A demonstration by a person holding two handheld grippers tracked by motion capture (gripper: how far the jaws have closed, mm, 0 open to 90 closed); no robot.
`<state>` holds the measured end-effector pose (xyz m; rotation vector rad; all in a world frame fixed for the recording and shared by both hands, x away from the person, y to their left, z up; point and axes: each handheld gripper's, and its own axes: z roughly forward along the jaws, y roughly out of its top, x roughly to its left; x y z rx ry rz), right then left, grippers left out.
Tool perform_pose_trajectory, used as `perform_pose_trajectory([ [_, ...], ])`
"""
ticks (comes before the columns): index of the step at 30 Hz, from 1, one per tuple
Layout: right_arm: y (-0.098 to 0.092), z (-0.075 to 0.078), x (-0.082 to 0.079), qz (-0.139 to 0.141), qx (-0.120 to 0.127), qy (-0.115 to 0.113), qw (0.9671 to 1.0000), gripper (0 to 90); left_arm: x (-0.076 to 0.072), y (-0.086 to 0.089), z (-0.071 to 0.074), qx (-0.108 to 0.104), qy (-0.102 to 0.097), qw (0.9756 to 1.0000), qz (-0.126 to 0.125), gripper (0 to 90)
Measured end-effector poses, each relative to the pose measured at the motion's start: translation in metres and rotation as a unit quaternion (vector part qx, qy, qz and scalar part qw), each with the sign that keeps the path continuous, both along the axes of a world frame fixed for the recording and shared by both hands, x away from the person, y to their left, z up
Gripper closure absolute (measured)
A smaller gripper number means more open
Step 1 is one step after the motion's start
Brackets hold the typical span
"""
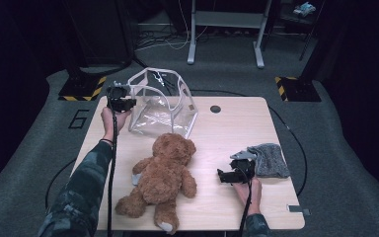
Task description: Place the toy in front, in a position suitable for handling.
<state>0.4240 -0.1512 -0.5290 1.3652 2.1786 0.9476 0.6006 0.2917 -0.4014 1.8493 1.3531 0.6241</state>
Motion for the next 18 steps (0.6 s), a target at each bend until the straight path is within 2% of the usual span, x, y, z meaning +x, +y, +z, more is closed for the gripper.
perform_pose_trajectory([
  [4,0.000,0.000,0.000,0.000,0.000,0.000,1.0000,4.3,-0.001,0.004,0.000,-0.002,-0.004,1.0000,0.006,86.6],
  [7,-0.001,0.000,0.001,0.007,-0.004,-0.004,1.0000,4.3,-0.004,0.010,0.000,0.006,-0.013,0.9998,0.011,86.6],
  [18,-0.001,0.000,0.001,0.009,-0.005,-0.005,0.9999,4.5,-0.011,0.031,-0.005,0.001,-0.013,0.9992,0.038,86.7],
])
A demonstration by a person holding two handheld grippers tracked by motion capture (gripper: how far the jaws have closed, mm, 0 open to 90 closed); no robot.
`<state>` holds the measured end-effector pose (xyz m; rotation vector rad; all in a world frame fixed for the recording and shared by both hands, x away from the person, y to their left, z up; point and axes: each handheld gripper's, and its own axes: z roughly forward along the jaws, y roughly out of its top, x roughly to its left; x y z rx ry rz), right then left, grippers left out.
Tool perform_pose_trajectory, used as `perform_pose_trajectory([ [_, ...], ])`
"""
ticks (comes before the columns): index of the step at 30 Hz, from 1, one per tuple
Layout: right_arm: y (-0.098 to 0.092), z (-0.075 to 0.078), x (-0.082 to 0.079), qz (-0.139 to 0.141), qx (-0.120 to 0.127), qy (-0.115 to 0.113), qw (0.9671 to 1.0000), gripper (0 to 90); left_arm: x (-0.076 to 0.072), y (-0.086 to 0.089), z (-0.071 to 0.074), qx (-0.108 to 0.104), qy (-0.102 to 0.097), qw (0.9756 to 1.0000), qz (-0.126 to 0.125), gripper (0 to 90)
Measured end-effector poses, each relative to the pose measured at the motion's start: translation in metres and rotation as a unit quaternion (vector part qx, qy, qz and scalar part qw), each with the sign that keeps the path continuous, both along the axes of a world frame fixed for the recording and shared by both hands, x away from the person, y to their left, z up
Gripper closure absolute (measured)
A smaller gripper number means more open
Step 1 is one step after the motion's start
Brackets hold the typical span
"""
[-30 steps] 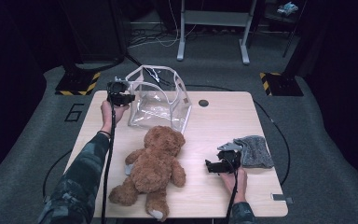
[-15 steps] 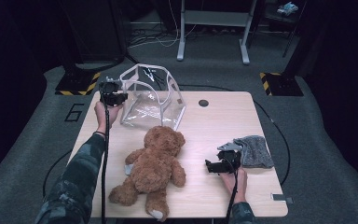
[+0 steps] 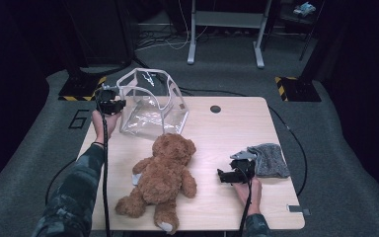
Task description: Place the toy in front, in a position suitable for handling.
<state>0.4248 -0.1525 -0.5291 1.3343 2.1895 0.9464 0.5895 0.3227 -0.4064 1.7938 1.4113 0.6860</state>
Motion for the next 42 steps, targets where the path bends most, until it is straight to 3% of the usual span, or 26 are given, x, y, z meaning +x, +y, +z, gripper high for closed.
perform_pose_trajectory([
  [9,0.000,0.000,0.000,0.000,-0.001,-0.003,1.0000,4.6,-0.009,0.017,0.001,0.003,-0.003,0.9999,0.016,86.6],
  [25,-0.001,0.000,0.000,0.003,-0.002,-0.002,1.0000,4.7,-0.028,0.054,-0.003,-0.017,-0.008,0.9982,0.056,86.6],
  [29,-0.001,0.000,0.000,0.003,-0.002,-0.002,1.0000,4.7,-0.035,0.059,-0.003,-0.006,-0.010,0.9978,0.066,86.5],
  [38,0.000,0.000,-0.001,0.002,-0.001,-0.002,1.0000,4.9,-0.044,0.072,-0.002,-0.013,-0.005,0.9964,0.083,86.4],
  [42,0.000,0.000,-0.001,0.001,-0.002,-0.002,1.0000,4.9,-0.050,0.077,-0.003,-0.003,-0.006,0.9963,0.086,86.4],
])
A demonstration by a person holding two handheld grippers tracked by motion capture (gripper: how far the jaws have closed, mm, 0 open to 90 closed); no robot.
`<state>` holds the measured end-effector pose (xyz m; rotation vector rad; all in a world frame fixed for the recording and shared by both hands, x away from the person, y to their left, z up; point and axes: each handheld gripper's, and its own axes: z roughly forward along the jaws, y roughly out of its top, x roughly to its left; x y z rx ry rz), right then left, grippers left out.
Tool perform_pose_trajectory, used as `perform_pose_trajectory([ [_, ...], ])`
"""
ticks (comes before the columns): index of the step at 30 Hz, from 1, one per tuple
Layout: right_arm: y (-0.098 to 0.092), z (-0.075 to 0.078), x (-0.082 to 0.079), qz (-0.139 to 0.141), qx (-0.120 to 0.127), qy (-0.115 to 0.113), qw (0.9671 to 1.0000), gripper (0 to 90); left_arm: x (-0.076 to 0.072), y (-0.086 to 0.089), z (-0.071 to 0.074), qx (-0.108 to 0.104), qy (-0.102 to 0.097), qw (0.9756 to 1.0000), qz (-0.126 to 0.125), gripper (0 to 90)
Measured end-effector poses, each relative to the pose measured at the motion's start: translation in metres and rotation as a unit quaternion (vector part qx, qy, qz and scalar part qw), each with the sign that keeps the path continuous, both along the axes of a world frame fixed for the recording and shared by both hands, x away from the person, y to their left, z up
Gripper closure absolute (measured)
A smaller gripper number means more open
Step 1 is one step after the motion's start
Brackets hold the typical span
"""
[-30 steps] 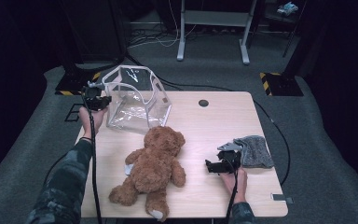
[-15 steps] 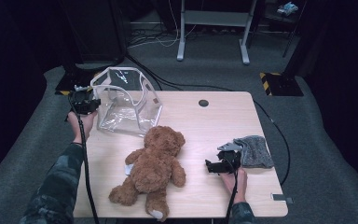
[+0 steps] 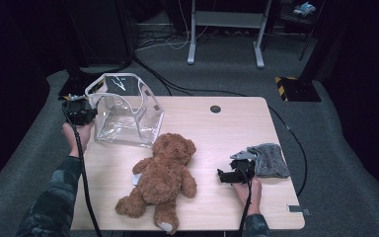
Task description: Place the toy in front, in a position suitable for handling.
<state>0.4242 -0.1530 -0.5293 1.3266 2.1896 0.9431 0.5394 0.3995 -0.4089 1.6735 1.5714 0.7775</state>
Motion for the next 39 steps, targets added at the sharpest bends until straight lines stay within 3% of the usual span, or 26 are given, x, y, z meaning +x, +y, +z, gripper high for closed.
perform_pose_trajectory([
  [4,0.000,0.000,0.000,0.000,0.000,0.000,1.0000,4.9,-0.002,0.000,0.001,0.009,0.001,1.0000,0.000,83.5],
  [9,0.000,0.000,0.000,0.001,0.001,0.000,1.0000,4.9,-0.010,-0.002,0.010,0.005,0.003,1.0000,0.004,52.4],
  [15,0.000,0.000,0.000,0.001,0.001,0.000,1.0000,4.9,-0.026,-0.015,0.025,0.020,0.011,0.9992,-0.033,32.8],
  [18,0.000,0.000,0.000,0.000,0.001,0.000,1.0000,4.9,-0.034,-0.028,0.037,0.027,-0.003,0.9977,-0.062,29.5],
  [22,0.000,0.000,0.000,0.001,0.001,0.000,1.0000,4.9,-0.036,-0.038,0.045,0.023,-0.014,0.9966,-0.078,27.0],
  [26,0.000,0.000,0.000,0.000,0.001,0.000,1.0000,4.9,-0.036,-0.055,0.060,0.031,-0.025,0.9938,-0.104,25.7],
  [33,0.000,0.000,0.000,0.000,0.001,0.000,1.0000,4.9,-0.027,-0.085,0.078,0.036,-0.020,0.9890,-0.142,22.3],
  [39,0.000,0.000,0.000,0.002,0.000,-0.001,1.0000,4.9,-0.012,-0.115,0.084,0.046,-0.004,0.9831,-0.177,18.8],
])
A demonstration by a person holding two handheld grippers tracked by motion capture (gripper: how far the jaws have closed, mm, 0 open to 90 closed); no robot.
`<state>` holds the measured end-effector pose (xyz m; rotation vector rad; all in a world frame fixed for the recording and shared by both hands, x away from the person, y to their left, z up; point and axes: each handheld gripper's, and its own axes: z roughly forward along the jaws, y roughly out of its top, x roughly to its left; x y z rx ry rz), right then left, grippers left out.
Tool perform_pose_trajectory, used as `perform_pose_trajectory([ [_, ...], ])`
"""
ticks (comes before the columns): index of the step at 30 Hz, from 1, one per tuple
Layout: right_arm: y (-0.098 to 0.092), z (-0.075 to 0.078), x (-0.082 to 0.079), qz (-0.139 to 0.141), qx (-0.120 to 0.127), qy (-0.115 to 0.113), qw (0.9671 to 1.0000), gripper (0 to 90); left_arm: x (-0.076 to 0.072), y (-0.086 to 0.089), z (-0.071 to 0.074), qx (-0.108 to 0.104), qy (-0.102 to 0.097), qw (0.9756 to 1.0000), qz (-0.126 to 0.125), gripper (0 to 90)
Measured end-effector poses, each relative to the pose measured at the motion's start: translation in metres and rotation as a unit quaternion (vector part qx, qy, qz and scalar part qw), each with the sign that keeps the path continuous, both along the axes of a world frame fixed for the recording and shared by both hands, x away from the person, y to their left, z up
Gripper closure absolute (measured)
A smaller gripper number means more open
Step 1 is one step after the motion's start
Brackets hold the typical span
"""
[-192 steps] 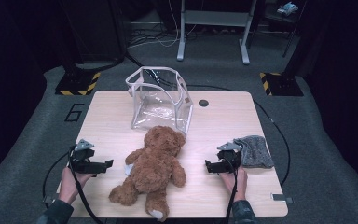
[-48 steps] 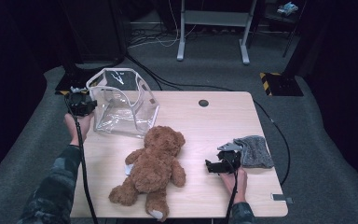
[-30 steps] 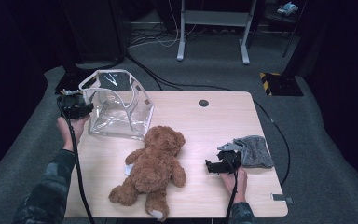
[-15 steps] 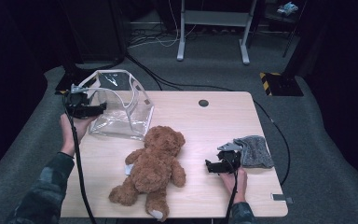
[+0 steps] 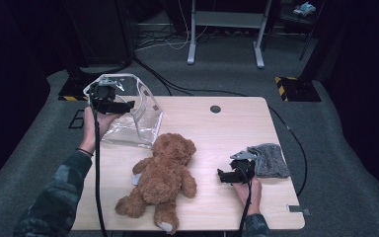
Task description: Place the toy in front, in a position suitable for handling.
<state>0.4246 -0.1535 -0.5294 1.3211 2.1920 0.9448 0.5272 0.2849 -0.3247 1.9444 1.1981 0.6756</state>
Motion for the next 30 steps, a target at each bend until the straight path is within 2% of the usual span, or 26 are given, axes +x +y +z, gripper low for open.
perform_pose_trajectory([
  [2,0.000,0.000,0.000,-0.003,0.002,0.000,1.0000,4.9,0.005,-0.010,-0.001,0.009,0.004,0.9999,-0.011,20.5],
  [3,0.000,0.000,0.000,-0.003,0.002,0.000,1.0000,4.9,0.007,-0.015,-0.003,0.010,0.008,0.9999,-0.012,32.4],
  [4,0.000,0.000,0.000,-0.003,0.002,0.000,1.0000,4.9,0.009,-0.018,-0.004,0.011,0.014,0.9997,-0.014,32.4],
  [6,0.000,0.000,0.000,-0.003,0.001,0.000,1.0000,5.0,0.014,-0.026,-0.009,0.023,0.026,0.9992,-0.021,40.9],
  [10,0.000,0.000,0.000,-0.001,0.001,0.001,1.0000,5.0,0.022,-0.036,-0.021,0.045,0.047,0.9978,-0.015,58.4],
  [12,0.001,0.000,0.000,-0.005,0.003,0.000,1.0000,5.0,0.025,-0.036,-0.025,0.046,0.052,0.9975,-0.016,68.3],
  [14,0.001,0.000,0.000,-0.005,0.003,0.000,1.0000,5.0,0.026,-0.036,-0.027,0.053,0.049,0.9972,-0.016,78.6],
  [16,0.001,0.000,0.000,-0.005,0.003,0.000,1.0000,5.0,0.028,-0.036,-0.028,0.058,0.046,0.9971,-0.014,85.2],
  [18,0.001,0.000,0.000,-0.005,0.003,0.000,1.0000,5.0,0.030,-0.034,-0.028,0.069,0.041,0.9967,-0.010,85.7],
  [22,0.001,0.000,0.000,-0.005,0.003,0.000,1.0000,5.0,0.035,-0.028,-0.028,0.060,0.030,0.9977,0.011,86.3],
  [23,0.001,0.000,0.000,-0.006,0.003,0.000,1.0000,5.0,0.038,-0.025,-0.029,0.065,0.026,0.9974,0.017,86.3],
  [30,0.001,0.000,0.000,-0.006,0.003,0.000,1.0000,5.0,0.047,-0.021,-0.035,0.071,0.015,0.9968,0.032,86.4],
])
